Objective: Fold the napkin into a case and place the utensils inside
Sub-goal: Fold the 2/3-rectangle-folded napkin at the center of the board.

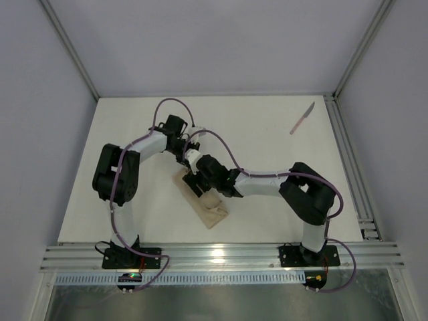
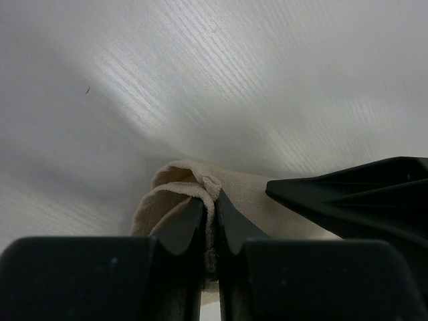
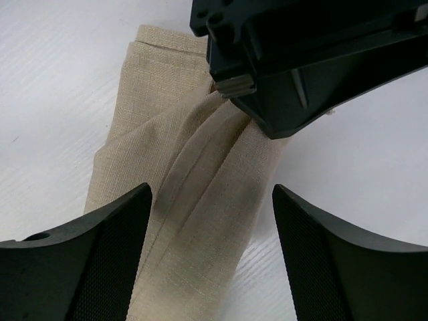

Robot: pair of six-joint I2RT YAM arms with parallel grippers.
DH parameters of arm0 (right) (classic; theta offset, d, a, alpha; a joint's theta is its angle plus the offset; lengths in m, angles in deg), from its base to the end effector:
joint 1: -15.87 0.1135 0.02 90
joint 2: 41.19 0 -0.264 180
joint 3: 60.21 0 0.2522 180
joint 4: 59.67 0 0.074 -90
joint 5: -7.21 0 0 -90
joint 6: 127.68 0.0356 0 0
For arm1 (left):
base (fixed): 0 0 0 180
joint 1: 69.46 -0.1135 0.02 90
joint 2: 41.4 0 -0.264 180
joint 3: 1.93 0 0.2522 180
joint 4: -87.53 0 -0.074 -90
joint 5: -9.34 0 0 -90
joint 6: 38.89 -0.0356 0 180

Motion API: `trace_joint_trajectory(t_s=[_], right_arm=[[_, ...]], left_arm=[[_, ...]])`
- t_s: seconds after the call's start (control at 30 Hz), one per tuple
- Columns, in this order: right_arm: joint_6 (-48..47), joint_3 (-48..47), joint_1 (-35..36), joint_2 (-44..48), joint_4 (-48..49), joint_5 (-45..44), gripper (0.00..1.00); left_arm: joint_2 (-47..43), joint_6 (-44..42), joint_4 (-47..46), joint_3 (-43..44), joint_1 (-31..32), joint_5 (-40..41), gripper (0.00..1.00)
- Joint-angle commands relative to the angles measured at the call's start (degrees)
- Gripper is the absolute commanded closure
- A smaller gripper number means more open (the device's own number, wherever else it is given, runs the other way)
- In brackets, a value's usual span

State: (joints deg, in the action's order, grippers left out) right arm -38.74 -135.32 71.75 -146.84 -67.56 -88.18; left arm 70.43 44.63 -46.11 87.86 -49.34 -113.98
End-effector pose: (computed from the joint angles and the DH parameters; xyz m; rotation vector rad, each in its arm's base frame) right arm 0.2239 0.3244 0.1715 -1.0367 2.0200 0.4100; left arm 0.3596 -0.1526 0.1675 0.7744 2.6032 -0.8671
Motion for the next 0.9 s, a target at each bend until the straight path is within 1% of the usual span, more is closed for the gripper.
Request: trace_joint_trajectory(t_s=[0.0,0.07,0.17,0.33,0.57,0.63,0.67,0.77,0.87], right_arm=[[0.97,-2.38,0.29,-1.66,3.27,-2.26,0.24],[2.46,-3.08,0.81,-2.55,2.75,-2.87,0.27],[2.03,-3.17,1.43,-2.64,2.66,-4.19,0.28],[1.50,-3.52,3.09,-2.37,2.31,-7.00,0.37],[1.41,-4.93,4.77,-3.16,1.25,-10.52,0.37],[1.50,-5.98,4.85,-3.86,0.03,-11.92,0.41],[1.50,-6.59,4.86,-4.21,-0.68,-12.45,0.45],[1.41,-8.18,4.85,-5.88,-2.17,-13.25,0.50],[1.67,-9.23,4.86,-6.94,-3.32,-13.16,0.59]], left_arm=[[-2.76,0.06,-0.78,-0.53,-0.34,-1.75,0.91],[-2.67,0.24,-0.87,-0.44,-0.43,-1.75,0.91],[-2.50,0.33,-1.05,-0.36,-0.52,-1.66,0.91],[-2.23,0.33,-0.87,-0.44,-0.61,-1.75,0.91],[-2.14,0.59,-1.05,-0.53,-0.70,-1.75,0.91],[-2.23,0.59,-1.05,-0.53,-0.70,-1.83,0.91],[-2.14,0.59,-1.05,-0.53,-0.70,-1.75,0.91],[-2.14,0.50,-0.87,-0.53,-0.70,-2.01,0.91],[-2.05,0.42,-0.70,-0.53,-0.87,-2.19,0.90]])
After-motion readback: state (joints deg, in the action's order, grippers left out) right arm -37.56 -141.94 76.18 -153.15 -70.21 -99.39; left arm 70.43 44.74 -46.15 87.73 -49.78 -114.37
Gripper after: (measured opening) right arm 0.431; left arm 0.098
